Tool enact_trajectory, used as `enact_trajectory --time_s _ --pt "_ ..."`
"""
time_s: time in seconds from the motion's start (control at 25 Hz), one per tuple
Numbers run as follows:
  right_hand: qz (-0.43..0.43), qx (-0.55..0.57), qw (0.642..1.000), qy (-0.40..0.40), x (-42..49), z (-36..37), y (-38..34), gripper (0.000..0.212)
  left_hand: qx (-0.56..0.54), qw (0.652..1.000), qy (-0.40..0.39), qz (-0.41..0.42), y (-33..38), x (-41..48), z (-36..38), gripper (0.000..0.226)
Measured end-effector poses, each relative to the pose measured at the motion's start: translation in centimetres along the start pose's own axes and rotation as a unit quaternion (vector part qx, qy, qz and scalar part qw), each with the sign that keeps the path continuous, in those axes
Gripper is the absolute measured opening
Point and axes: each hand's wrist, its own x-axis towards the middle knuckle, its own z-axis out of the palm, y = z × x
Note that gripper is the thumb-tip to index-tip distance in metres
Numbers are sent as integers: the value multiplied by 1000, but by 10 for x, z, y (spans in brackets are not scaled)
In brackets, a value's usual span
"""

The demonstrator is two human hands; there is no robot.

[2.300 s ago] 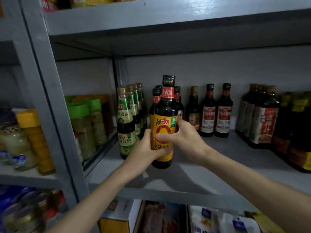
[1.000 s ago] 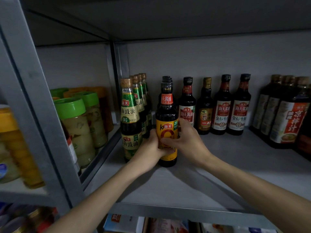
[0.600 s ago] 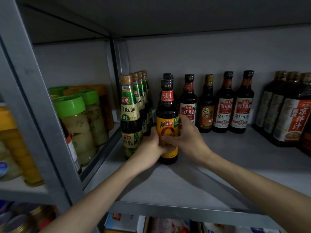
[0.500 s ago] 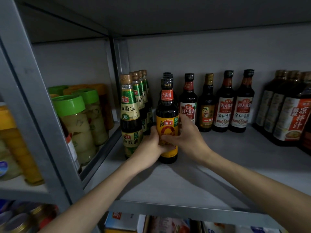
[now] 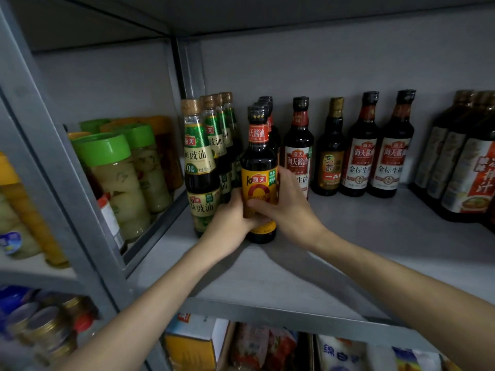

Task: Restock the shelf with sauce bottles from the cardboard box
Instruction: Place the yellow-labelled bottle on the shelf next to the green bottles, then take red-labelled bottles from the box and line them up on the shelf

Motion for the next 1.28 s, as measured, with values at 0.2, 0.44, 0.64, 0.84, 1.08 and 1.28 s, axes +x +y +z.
enact_trajectory --time_s 0.2,0.44,0.64,0.84,1.08,1.28 --pt "11 1 1000 -1 -20 -12 -2 95 62 995 80 -18 4 -37 12 64" --pt "21 14 998 55 -89 -58 -23 58 80 989 111 61 59 -101 21 29" --pt "30 -17 997 74 -199 -101 -13 26 -83 987 -126 63 87 -173 61 8" --pt "162 -63 983 53 -352 -150 43 26 -99 936 -336 30 94 -237 163 18" --pt "386 -84 919 -1 -546 -207 154 21 -21 850 -526 23 117 -301 296 16" --pt "501 -38 865 3 -661 -256 243 24 33 817 -574 -45 137 -345 422 17"
